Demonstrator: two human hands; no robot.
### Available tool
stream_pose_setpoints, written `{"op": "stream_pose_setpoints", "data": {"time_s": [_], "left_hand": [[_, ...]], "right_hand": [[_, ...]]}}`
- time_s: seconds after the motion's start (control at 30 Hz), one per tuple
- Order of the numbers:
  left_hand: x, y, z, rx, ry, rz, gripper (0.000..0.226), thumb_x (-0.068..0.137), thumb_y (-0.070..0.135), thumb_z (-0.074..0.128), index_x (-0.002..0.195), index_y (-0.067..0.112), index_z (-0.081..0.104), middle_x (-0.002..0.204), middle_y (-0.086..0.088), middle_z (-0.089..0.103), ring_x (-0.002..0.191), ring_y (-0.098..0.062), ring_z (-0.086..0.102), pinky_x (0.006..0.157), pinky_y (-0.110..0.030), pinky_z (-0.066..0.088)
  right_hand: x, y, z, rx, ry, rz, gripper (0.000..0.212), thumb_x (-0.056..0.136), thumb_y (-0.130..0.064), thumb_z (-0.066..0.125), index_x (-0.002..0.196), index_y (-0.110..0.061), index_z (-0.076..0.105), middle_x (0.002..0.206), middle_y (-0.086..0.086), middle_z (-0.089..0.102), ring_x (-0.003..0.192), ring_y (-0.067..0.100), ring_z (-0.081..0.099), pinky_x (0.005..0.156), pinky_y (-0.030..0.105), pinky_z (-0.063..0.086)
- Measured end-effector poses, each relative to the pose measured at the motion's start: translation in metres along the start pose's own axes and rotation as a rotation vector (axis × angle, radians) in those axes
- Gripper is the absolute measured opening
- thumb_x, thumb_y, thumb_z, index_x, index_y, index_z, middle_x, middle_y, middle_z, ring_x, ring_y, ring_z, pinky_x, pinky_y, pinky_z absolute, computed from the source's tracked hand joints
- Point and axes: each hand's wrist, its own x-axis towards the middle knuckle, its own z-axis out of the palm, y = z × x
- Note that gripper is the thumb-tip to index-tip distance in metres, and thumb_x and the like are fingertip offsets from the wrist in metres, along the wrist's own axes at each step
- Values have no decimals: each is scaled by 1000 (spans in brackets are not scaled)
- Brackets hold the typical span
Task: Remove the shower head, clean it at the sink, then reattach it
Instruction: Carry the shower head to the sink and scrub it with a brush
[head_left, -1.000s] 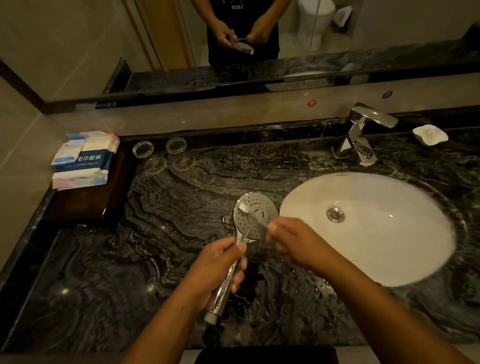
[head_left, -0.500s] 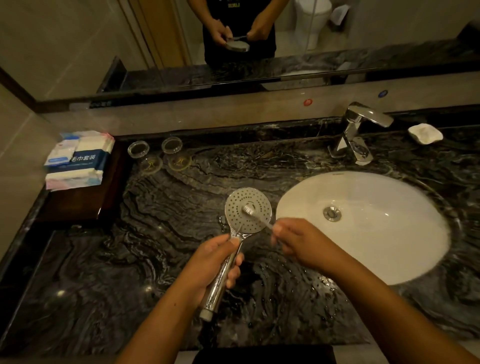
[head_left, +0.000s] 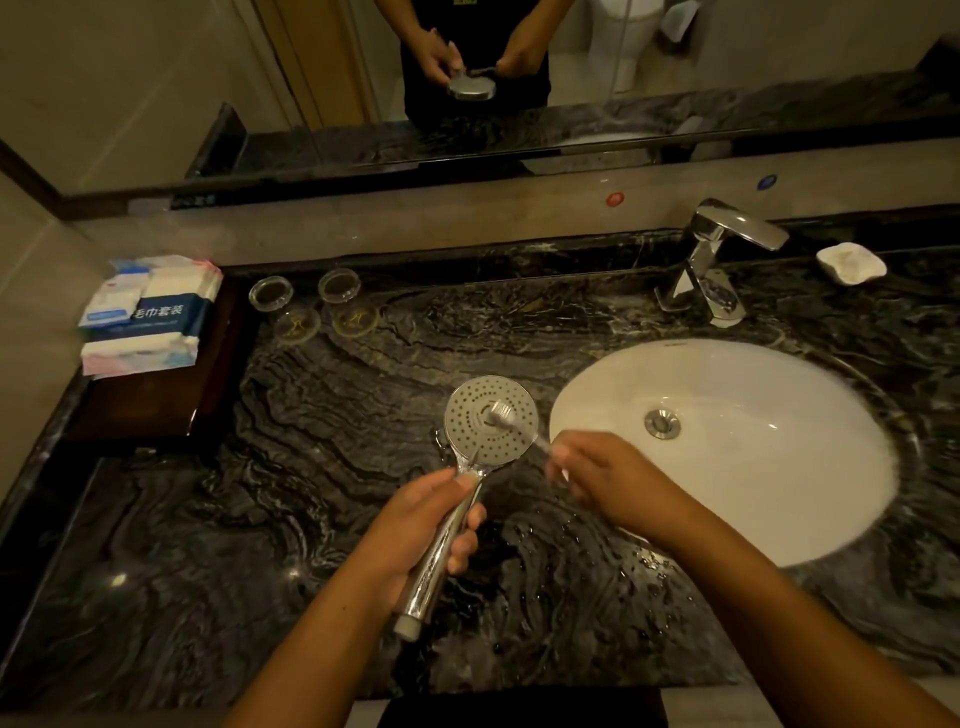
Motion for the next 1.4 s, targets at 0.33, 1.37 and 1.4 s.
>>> {"op": "stream_pose_setpoints", "data": {"time_s": [0.33, 1.37, 1.4], "left_hand": [[2, -1, 0, -42, 3, 1, 12, 98, 20, 52, 105, 11, 50, 69, -8, 53, 39, -11, 42, 33, -19, 35], [-7, 7, 1, -110, 4, -7, 9, 100, 19, 49, 104, 11, 48, 65, -7, 53, 37, -10, 41, 32, -18, 34], [-7, 5, 1, -104, 3, -14, 9, 100, 19, 49, 101, 10, 48, 65, -7, 52, 37, -10, 41, 32, -18, 34]], "right_hand": [[0, 1, -4, 96, 52, 46, 33, 104, -20, 44, 80, -12, 64, 45, -12, 51, 40, -1, 40, 43, 13, 30], [-21, 11, -4, 232, 134, 47, 34, 106, -19, 42, 82, -6, 62, 45, -8, 44, 38, 3, 34, 40, 16, 28], [-24, 8, -2, 191, 27, 19, 34, 106, -20, 42, 84, -6, 63, 45, -9, 44, 39, 2, 35, 41, 15, 29]]}}
